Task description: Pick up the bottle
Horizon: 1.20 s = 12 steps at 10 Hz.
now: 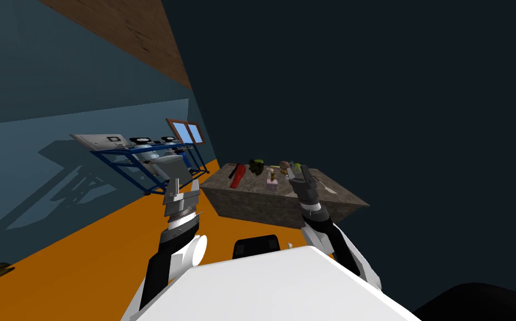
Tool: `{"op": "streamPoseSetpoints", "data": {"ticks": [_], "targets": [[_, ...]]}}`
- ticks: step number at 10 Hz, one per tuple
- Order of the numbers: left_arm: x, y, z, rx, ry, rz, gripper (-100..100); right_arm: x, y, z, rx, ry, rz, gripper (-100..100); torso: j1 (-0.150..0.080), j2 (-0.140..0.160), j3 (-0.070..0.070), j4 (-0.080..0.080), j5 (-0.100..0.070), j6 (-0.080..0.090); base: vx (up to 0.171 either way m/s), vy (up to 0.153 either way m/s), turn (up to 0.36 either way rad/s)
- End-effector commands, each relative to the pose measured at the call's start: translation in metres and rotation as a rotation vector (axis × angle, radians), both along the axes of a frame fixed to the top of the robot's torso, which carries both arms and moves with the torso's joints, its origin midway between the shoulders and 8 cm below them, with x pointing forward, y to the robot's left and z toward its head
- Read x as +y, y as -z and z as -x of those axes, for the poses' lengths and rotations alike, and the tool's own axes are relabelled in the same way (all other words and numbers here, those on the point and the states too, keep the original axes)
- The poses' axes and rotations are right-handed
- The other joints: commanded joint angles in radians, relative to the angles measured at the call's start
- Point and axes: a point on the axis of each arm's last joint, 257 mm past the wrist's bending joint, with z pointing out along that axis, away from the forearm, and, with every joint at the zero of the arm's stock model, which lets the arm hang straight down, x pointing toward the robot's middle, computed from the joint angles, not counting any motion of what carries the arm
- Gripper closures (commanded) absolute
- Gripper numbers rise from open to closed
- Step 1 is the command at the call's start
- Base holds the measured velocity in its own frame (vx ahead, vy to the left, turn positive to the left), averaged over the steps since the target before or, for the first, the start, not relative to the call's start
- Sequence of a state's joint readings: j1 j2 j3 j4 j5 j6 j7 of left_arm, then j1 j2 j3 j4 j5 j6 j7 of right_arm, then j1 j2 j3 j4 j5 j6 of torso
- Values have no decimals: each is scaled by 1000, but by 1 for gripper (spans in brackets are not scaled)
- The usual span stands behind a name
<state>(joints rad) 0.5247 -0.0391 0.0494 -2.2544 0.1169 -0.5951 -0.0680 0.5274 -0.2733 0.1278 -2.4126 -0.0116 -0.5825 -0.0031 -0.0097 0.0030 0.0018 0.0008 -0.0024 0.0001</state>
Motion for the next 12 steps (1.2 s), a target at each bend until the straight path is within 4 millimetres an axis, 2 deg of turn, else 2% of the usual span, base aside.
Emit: {"op": "streamPoseSetpoints", "data": {"ticks": [1, 6, 9, 12], "targets": [[0, 0, 0, 0, 0, 0, 0, 16, 7, 3, 17, -58, 14, -100, 0, 0, 0, 0, 0, 0, -59, -146, 58], [0, 0, 0, 0, 0, 0, 0, 46, 21, 12, 65, -173, 69, -100, 0, -2, -1, 0, 0, 0, -33, -132, 68], [0, 0, 0, 0, 0, 0, 0, 69, 37, 21, 122, -269, 90, -100, 4, -2, -1, 0, 1, 0, -45, -103, 107], [0, 0, 0, 0, 0, 0, 0, 84, 52, 29, 169, -335, 138, -100, 0, -1, -1, 0, 0, 0, -41, -129, 94]]}}
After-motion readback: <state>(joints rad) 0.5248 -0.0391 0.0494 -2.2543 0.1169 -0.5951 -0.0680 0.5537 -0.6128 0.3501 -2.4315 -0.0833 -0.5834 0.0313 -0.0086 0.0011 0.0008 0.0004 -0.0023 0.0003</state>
